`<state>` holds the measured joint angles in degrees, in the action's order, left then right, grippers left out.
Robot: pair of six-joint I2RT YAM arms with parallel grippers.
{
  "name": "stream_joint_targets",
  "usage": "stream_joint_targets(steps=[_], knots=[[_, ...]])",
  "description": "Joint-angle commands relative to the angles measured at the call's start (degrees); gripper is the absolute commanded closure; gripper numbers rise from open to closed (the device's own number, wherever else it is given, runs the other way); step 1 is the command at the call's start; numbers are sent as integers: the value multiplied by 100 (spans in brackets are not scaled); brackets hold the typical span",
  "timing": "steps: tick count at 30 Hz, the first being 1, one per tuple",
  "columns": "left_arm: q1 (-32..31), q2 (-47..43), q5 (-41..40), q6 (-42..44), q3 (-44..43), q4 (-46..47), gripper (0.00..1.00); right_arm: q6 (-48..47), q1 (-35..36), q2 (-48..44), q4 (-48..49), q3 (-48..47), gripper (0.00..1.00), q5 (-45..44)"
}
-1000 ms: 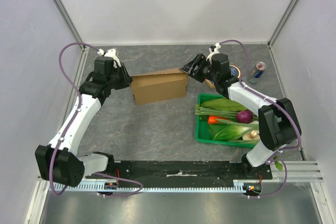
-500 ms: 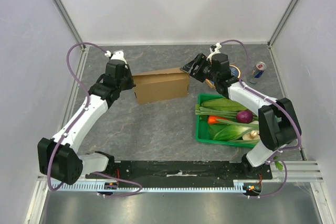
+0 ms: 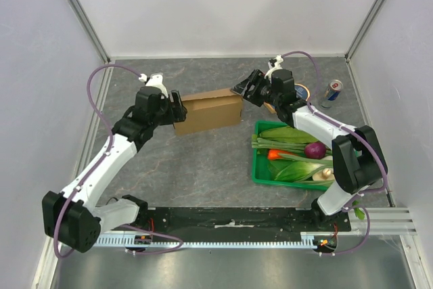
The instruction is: Fold the paper box
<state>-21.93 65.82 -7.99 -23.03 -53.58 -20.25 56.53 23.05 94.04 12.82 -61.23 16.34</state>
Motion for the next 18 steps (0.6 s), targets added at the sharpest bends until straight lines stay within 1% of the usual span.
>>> stream_joint_targets(steps=[1,4,5,6,7,8,10,11,13,15,16,17,18], knots=[[22,-438,1088,210,-722,-839,20,-265,77,123,-262,-135,27,150],[373,-605,1624,123,-891,-1069,18,-327,68,123,-245,-100,24,203],[748,-658,2043,62,-899,-1043,19,-336,68,132,-210,-82,23,212],[987,-693,2351,9,-865,-886,21,-336,68,115,-201,-73,23,229],[1233,-685,2911,-139,-856,-797,21,-336,68,106,-175,-47,22,247],[1662,-641,3161,-210,-856,-718,21,-327,77,115,-122,-47,21,264],[1972,-396,3731,-369,-908,-464,19,-336,68,106,-104,-47,21,291],[2130,-299,3874,-413,-926,-358,17,-345,68,106,-104,-47,21,300],[2176,-18,3972,-518,-987,-243,16,-345,68,88,-104,-55,21,291],[2176,106,4015,-641,-866,-94,19,-362,68,88,-113,-47,21,300],[2176,185,4033,-711,-769,177,20,-362,60,80,-113,-47,21,291],[2176,220,4051,-790,-655,310,24,-371,68,79,-113,-38,21,291],[2176,247,4060,-922,-453,450,27,-371,68,88,-104,-29,21,300]])
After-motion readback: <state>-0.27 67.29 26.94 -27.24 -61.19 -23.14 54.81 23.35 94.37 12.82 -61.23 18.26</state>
